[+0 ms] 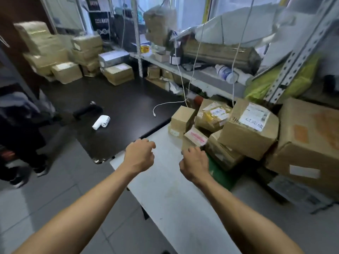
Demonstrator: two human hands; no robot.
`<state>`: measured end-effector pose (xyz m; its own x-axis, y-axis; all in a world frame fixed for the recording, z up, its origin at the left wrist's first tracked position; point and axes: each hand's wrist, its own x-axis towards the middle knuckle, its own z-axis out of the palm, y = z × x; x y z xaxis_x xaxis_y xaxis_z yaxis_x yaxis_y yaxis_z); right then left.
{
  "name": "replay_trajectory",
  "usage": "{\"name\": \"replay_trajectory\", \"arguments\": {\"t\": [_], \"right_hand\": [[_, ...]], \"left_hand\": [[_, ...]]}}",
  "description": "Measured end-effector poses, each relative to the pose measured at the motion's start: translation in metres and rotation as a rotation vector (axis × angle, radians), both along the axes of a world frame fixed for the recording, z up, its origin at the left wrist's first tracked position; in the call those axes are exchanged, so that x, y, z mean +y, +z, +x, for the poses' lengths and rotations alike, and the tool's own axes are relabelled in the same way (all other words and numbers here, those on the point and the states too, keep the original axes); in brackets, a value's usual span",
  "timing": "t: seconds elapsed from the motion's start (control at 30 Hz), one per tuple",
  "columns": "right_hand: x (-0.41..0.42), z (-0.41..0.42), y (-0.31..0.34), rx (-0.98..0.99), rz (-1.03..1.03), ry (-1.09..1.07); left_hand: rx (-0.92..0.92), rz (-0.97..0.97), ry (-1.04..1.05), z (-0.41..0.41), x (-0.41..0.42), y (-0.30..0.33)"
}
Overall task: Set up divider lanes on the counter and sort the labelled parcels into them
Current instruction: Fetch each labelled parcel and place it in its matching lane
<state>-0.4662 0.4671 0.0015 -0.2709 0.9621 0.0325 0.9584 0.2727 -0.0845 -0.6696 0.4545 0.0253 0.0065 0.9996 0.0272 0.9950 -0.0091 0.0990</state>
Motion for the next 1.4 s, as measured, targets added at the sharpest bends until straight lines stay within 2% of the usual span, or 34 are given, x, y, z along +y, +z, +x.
{"name": "replay_trajectory", "arguments": {"t": [0.2, 0.33, 0.47, 0.6, 0.7, 0.77, 0.83, 0.97, 1.07, 1.17, 1.27, 1.4], "right_hand": [[0.075, -0.031, 0.0, 0.178, -0.027, -0.16], [0.128, -0.041, 0.0, 0.221, -0.037, -0.275], [0.184, -0.039, -0.001, 0.258, -0.167, -0.367], [0.22, -0.042, -0.006, 0.312, -0.432, -0.414], [0.234, -0.053, -0.008, 0.536, -0.55, -0.477], [0.243, -0.056, -0.009, 0.7, -0.471, -0.526], [0.247, -0.054, -0.009, 0.797, -0.299, -0.567], [0.253, -0.052, -0.001, 1.018, -0.084, -0.582], [0.257, -0.056, 0.006, 1.138, -0.028, -0.63], [0.254, -0.063, 0.008, 1.153, -0.05, -0.602], [0.243, -0.064, 0.011, 1.106, -0.067, -0.497], [0.223, -0.062, 0.011, 1.05, -0.016, -0.444]], "left_hand": [[-0.07, -0.03, -0.102, -0.006, 0.108, -0.012], [-0.199, -0.153, -0.126, -0.006, 0.181, -0.02], [-0.494, -0.273, -0.085, 0.002, 0.243, -0.031], [-0.75, -0.44, -0.069, 0.013, 0.286, -0.045], [-0.923, -0.556, -0.044, 0.018, 0.303, -0.055], [-0.986, -0.526, -0.014, 0.016, 0.315, -0.057], [-1.071, -0.47, 0.011, 0.009, 0.328, -0.052], [-1.273, -0.558, -0.097, -0.012, 0.349, -0.037], [-1.27, -0.531, -0.077, -0.02, 0.354, -0.032], [-1.25, -0.472, 0.015, -0.024, 0.354, -0.034], [-1.381, -0.479, 0.166, -0.027, 0.348, -0.031], [-1.479, -0.633, 0.114, -0.028, 0.325, -0.023]]}}
